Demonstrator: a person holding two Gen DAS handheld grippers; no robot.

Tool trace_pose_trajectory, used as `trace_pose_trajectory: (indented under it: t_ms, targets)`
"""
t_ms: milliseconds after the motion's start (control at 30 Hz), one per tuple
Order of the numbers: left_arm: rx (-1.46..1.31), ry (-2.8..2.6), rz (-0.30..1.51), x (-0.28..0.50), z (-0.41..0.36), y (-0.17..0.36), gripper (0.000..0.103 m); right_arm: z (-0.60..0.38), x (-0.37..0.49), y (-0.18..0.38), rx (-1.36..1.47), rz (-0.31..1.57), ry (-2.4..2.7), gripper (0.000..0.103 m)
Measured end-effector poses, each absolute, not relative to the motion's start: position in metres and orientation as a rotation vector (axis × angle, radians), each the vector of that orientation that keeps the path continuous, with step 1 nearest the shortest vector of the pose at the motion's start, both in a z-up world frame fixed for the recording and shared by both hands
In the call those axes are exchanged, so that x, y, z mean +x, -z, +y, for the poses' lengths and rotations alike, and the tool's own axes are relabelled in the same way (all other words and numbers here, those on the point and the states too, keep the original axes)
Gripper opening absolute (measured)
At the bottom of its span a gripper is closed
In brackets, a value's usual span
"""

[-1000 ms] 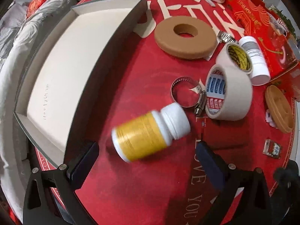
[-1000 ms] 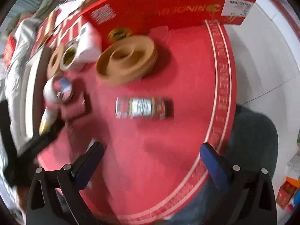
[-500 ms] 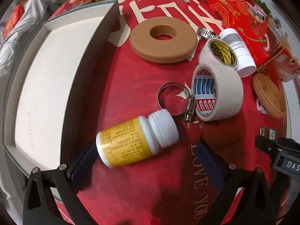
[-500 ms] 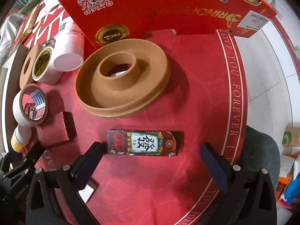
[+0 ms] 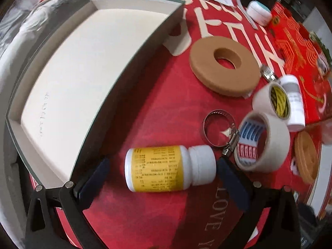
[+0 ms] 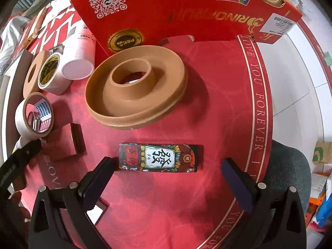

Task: Organize rigid objects
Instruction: 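Grasp the pill bottle with the left gripper while the right gripper grasps the mahjong card box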

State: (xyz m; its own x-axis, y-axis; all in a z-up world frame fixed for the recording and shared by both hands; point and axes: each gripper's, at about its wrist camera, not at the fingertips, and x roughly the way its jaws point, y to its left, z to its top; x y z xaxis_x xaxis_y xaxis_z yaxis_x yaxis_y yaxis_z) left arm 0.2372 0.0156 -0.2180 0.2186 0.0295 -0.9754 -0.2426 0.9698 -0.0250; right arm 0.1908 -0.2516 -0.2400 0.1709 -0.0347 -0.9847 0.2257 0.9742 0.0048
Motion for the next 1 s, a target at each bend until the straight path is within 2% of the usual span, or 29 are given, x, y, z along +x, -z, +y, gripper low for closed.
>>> trace_pose_trajectory:
  t_ms: [333, 400, 433, 467, 500, 567, 733, 1000]
  targets:
    - [-0.225, -0.230, 1.332, 0.225, 0.015, 0.215, 0.102, -0.248, 0.180, 0.241, 0.151, 1.344, 0.188, 0.103]
    - [-0.213, -0.226, 1.333, 0.212, -0.001, 0.209, 0.094, -0.248, 0.179, 0.241, 0.147, 1.344, 0.183, 0.103]
    - [-0.206, -0.221, 1.329, 0.195, -0.001, 0.200, 0.084, -0.247, 0.178, 0.240, 0.140, 1.343, 0.181, 0.101]
    - [-0.196, -0.211, 1.320, 0.191, -0.003, 0.195, 0.069, -0.247, 0.175, 0.239, 0.135, 1.336, 0.181, 0.095]
    - [-0.186, -0.202, 1.316, 0.191, -0.006, 0.194, 0.067, -0.247, 0.173, 0.236, 0.133, 1.328, 0.182, 0.084]
    - [-0.176, -0.182, 1.332, 0.192, -0.007, 0.195, 0.066, -0.247, 0.167, 0.228, 0.126, 1.298, 0.181, 0.070]
    - [-0.186, -0.159, 1.343, 0.183, -0.009, 0.196, 0.067, -0.246, 0.159, 0.227, 0.137, 1.296, 0.149, 0.070]
    - [-0.075, -0.116, 1.249, 0.150, -0.030, 0.168, 0.067, -0.251, 0.135, 0.203, 0.169, 1.267, 0.126, 0.070]
